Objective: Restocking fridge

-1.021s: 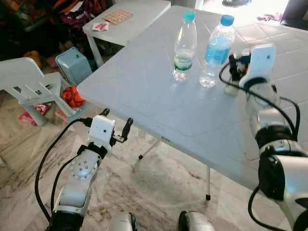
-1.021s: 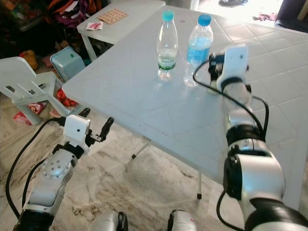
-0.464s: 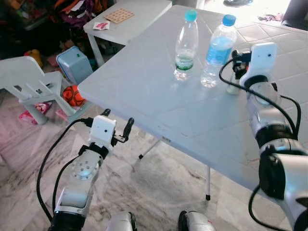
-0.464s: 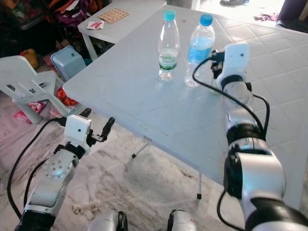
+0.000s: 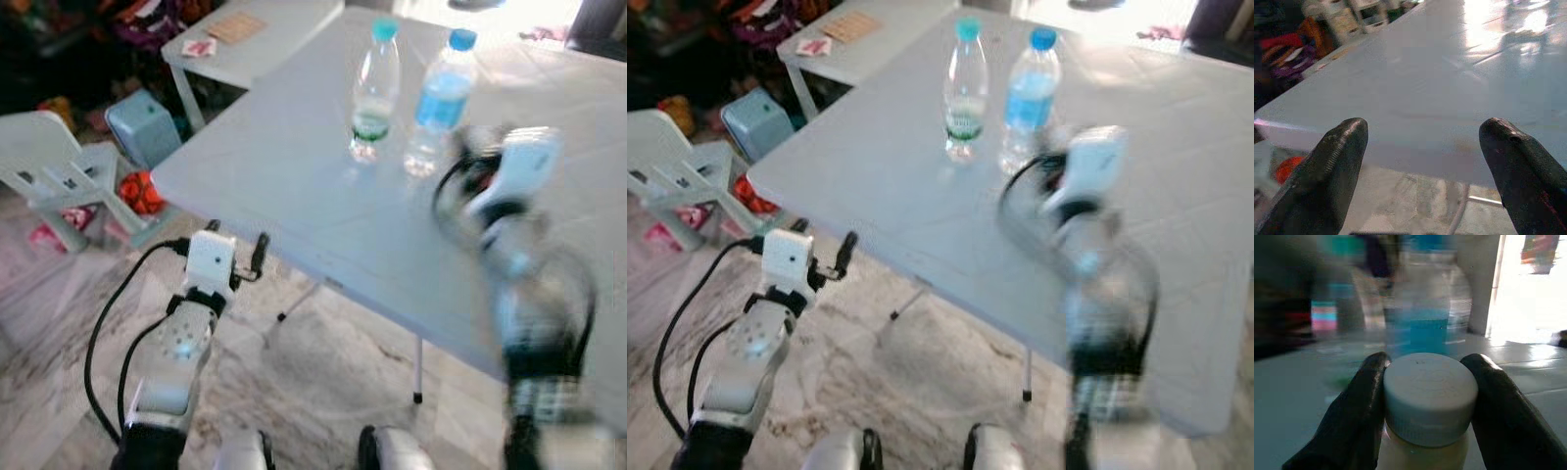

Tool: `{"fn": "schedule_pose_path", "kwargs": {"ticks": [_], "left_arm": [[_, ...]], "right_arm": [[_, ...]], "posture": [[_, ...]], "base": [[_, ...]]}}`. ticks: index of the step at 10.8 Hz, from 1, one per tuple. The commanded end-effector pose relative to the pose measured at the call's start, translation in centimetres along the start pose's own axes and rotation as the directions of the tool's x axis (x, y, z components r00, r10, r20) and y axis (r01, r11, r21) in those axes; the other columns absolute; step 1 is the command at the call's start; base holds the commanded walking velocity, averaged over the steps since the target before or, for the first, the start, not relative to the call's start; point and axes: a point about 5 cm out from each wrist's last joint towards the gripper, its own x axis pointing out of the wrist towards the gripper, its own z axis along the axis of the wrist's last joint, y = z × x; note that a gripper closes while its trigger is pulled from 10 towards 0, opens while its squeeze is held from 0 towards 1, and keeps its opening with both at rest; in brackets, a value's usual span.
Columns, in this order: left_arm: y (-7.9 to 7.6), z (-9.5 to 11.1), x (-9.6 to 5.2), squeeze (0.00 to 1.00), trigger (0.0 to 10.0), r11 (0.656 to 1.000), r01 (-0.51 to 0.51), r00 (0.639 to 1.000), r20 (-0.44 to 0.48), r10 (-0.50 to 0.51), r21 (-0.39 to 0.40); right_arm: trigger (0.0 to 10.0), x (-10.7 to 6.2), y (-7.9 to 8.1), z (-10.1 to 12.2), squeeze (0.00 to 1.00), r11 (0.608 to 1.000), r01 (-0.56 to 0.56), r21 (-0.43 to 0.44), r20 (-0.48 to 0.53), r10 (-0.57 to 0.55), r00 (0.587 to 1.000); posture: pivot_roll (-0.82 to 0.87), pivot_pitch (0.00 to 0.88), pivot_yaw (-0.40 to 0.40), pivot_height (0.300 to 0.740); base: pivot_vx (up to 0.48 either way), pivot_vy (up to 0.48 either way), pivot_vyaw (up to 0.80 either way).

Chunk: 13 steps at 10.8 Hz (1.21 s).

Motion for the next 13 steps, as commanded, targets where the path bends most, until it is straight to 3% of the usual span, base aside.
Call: {"fn": "schedule_pose_path", "kwargs": {"ticks": [1, 2, 3, 6, 9, 13], "left_arm": [[1.0, -0.7, -0.5, 0.00, 10.0, 0.999, -0.054, 0.998, -0.027, 0.054, 0.007], [1.5, -1.3, -0.8, 0.00, 10.0, 0.995, -0.100, 0.994, -0.047, 0.100, -0.004], [1.5, -1.3, -0.6, 0.00, 10.0, 0.992, -0.124, 0.991, -0.049, 0.123, -0.020], [0.6, -1.1, 0.4, 0.00, 10.0, 0.993, -0.114, 0.993, -0.037, 0.113, -0.028], [2.5, -1.4, 0.9, 0.00, 10.0, 0.967, -0.253, 0.966, -0.054, 0.255, 0.036], [2.3, -1.6, 0.4, 0.00, 10.0, 0.965, -0.254, 0.966, -0.040, 0.257, 0.057]], "right_arm": [[10.0, -0.2, 2.1, 1.8, 0.00, 0.996, -0.088, 0.017, 0.063, 0.087, 0.994], [10.0, -0.8, 3.8, 2.4, 0.00, 0.991, -0.122, 0.056, 0.080, 0.118, 0.990], [10.0, -1.0, 4.3, 2.7, 0.00, 0.990, -0.134, 0.054, 0.074, 0.130, 0.989], [10.0, -1.1, 4.1, 2.9, 0.00, 0.990, -0.134, 0.049, 0.046, 0.132, 0.990], [10.0, -1.7, 4.4, 2.7, 0.00, 0.985, -0.163, 0.055, 0.015, 0.162, 0.987], [10.0, -1.9, 4.6, 2.1, 0.00, 0.981, -0.184, 0.058, -0.019, 0.186, 0.982]], "posture": [[0.02, 0.041, 0.050, 0.740], [0.01, 0.025, 0.049, 0.740], [0.00, 0.017, 0.044, 0.740], [-0.02, 0.000, 0.030, 0.740], [0.00, 0.000, 0.023, 0.740], [0.02, 0.000, 0.011, 0.740]], "base": [[0.000, 0.000, 0.00], [0.000, 0.000, 0.48], [0.000, 0.000, 0.80], [0.000, 0.000, 0.80], [0.000, 0.000, 0.80], [0.000, 0.304, 0.80]]}}
